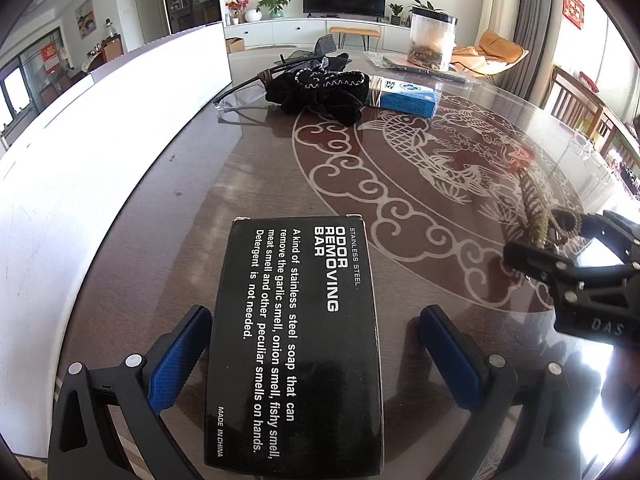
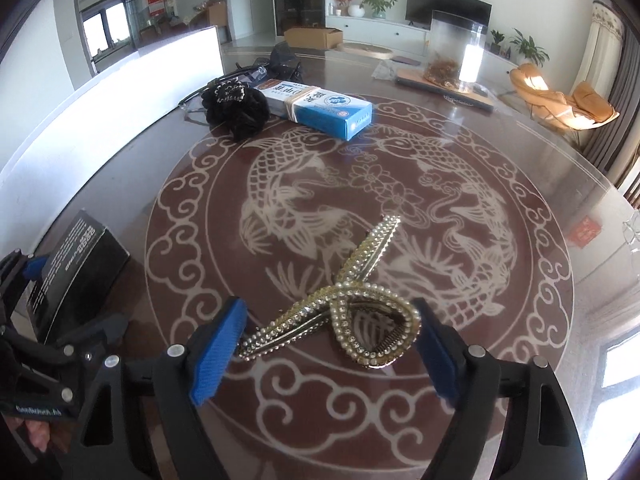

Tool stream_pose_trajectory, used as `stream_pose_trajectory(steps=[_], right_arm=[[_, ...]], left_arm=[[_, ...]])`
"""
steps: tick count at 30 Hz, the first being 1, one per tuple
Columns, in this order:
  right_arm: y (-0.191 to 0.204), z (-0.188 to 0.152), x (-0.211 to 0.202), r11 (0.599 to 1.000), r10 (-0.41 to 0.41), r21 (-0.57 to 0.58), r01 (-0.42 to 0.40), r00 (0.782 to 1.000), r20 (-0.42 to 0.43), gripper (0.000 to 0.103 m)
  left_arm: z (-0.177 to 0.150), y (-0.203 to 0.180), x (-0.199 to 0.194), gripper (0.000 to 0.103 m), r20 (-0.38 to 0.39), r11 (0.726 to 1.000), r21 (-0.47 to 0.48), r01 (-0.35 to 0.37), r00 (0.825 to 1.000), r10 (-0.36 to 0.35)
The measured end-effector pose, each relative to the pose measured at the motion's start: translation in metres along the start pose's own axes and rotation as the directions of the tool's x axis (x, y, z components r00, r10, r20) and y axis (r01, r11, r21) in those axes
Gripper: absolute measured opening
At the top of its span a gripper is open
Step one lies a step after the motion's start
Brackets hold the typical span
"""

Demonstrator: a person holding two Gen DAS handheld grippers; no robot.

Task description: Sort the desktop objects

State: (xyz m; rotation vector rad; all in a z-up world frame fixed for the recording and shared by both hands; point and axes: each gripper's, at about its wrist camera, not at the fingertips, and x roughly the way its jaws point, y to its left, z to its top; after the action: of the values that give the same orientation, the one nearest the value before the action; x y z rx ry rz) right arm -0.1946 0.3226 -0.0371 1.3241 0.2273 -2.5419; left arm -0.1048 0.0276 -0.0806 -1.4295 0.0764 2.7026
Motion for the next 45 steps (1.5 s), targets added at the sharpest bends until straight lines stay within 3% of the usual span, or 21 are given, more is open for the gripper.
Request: stream_pose_trajectory(steps=[4, 8, 11, 17, 45], right_arm=[[-0.001, -0.041, -0.027, 1.000, 0.001, -0.024, 0.000, 1.000, 0.031, 0.083], [-0.007, -0.055, -0.036, 1.000, 0.009, 0.007, -0.009, 1.000, 0.018, 0.084], [-0.007, -0.054, -0.034, 1.000, -0.003, 0.013, 0.003, 1.000, 0.006, 0.093], [-0.007, -0.051, -0.029, 1.000, -0.005, 0.019, 0.005, 1.000, -0.004, 0.099], [-0.008, -0.050, -0.028, 0.999, -0.013, 0.029, 0.014, 1.000, -0.013, 0.103]], left_arm=[[0.000, 0.000, 0.000, 0.103, 0.000, 1.000, -0.001, 0.000, 1.000, 0.000], [0.000, 0.000, 0.000, 0.103, 0.000, 1.000, 0.000, 0.000, 1.000, 0.000], [0.000, 0.000, 0.000, 0.103, 0.000, 1.000, 0.000, 0.000, 1.000, 0.000], [0.000, 0.000, 0.000, 0.103, 0.000, 1.000, 0.000, 0.000, 1.000, 0.000], [0.000, 0.000, 0.001, 0.103, 0.000, 1.000, 0.000, 0.000, 1.000, 0.000]])
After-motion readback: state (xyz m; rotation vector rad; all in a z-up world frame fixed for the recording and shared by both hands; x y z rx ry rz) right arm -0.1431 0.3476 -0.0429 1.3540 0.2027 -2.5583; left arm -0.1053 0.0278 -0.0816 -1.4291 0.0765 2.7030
